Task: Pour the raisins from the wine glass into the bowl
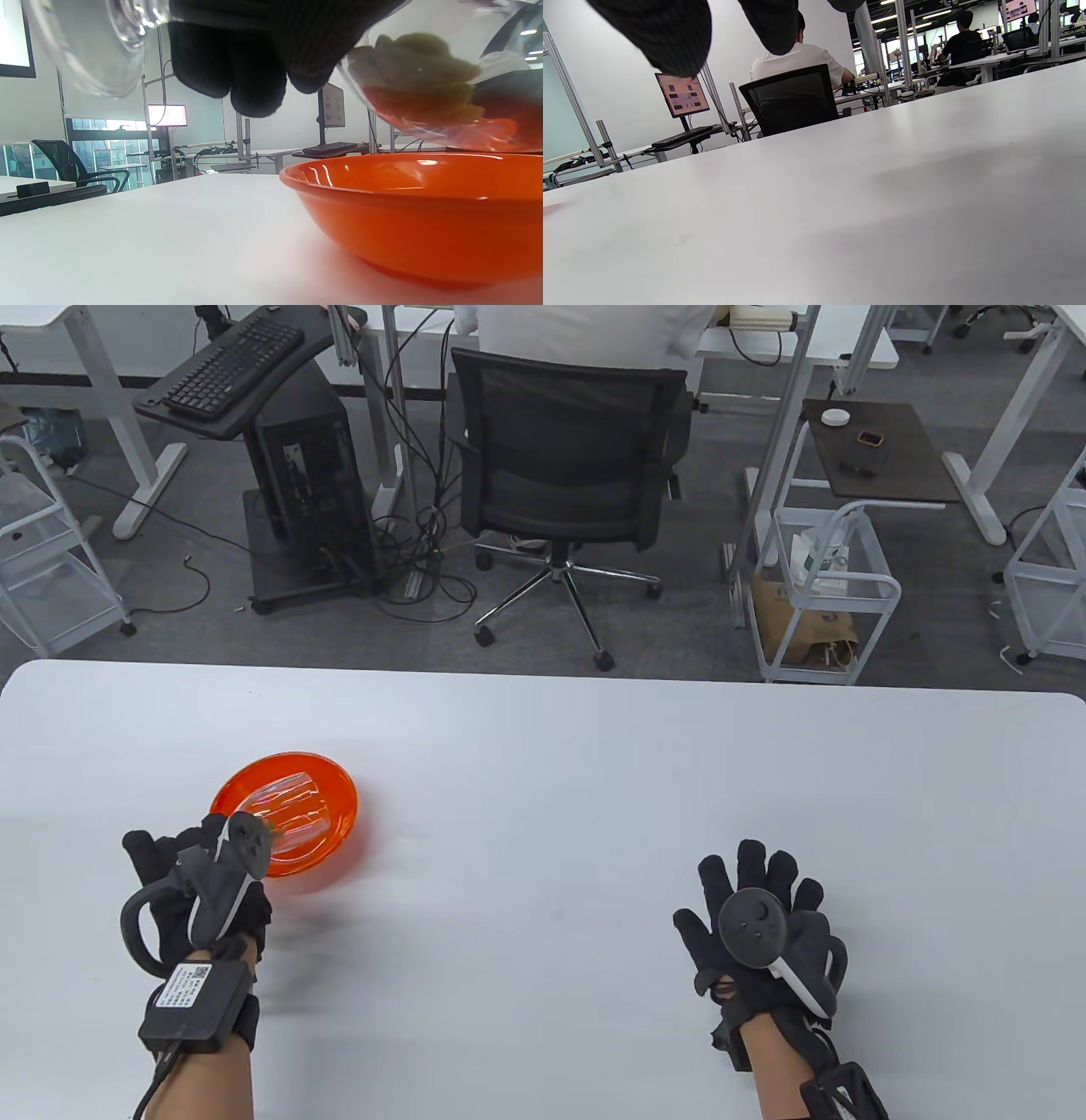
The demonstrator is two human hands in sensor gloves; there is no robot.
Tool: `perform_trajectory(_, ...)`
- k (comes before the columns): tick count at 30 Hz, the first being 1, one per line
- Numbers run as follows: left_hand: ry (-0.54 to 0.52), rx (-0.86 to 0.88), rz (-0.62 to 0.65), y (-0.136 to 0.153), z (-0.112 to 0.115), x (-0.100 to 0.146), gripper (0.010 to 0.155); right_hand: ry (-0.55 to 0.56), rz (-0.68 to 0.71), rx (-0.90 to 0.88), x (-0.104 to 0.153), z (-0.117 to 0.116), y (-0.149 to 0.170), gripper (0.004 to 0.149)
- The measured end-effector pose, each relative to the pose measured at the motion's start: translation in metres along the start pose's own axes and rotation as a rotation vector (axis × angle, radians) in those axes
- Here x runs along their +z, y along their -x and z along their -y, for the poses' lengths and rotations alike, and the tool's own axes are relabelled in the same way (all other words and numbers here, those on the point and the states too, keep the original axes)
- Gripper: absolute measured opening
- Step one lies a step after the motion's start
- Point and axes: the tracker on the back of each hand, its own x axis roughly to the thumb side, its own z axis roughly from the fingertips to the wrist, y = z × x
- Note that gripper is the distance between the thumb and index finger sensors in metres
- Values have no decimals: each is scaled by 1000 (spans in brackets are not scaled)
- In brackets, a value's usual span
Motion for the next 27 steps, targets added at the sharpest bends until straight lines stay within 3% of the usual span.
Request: perform_trajectory(27,-3,-83,-2,-4,-4,-4,53,-28,-37,15,0,0,3,72)
